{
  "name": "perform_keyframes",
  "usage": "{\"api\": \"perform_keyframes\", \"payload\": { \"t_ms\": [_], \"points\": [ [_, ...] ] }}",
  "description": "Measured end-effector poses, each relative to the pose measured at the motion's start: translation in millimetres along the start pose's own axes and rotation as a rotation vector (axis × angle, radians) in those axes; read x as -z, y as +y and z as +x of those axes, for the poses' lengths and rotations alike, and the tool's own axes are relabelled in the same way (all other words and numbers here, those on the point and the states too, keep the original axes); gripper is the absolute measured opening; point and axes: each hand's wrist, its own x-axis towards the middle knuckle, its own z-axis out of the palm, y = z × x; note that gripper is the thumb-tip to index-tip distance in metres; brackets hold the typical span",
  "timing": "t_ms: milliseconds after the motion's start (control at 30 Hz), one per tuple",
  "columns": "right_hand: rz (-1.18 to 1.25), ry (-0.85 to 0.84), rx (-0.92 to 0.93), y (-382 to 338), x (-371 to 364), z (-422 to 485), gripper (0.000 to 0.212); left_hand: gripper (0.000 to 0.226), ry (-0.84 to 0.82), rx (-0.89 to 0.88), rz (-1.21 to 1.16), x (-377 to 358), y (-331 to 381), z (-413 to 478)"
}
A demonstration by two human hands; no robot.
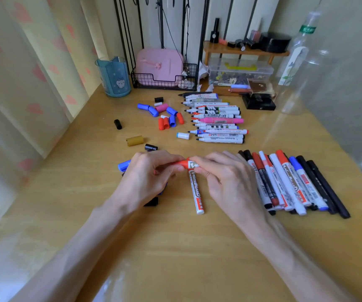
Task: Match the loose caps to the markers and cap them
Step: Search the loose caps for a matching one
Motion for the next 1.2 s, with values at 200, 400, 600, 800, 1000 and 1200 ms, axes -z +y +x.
{"api": "perform_keyframes", "payload": {
  "t_ms": [200, 400, 600, 800, 1000, 1200],
  "points": [
    [-0.02, -0.097, -0.026, 6.4, 22.6, 12.3, 0.014, 0.019, -0.009, 0.039, -0.048, -5.1, 8.1, 6.8],
    [-0.139, -0.015, -0.378, 37.7, 45.2, 15.8, 0.012, 0.036, 0.018, 0.023, -0.018, -11.7, 9.4, 5.3],
    [-0.202, -0.24, -0.639, 47.3, 59.2, 12.7, 0.017, 0.027, -0.043, -0.023, 0.06, -26.0, 20.5, 5.9],
    [-0.264, -0.329, -0.594, 42.3, 58.2, 12.1, 0.027, 0.025, -0.055, -0.028, 0.083, -30.0, 17.9, 3.7],
    [-0.229, -0.365, -0.496, 33.5, 43.0, 8.7, 0.028, 0.025, -0.119, -0.065, 0.143, -34.1, 15.4, 3.2],
    [-0.234, -0.387, -0.484, 38.6, 46.1, 8.7, 0.025, 0.022, -0.216, -0.158, 0.284, -40.8, 9.1, 1.3]
  ]
}}
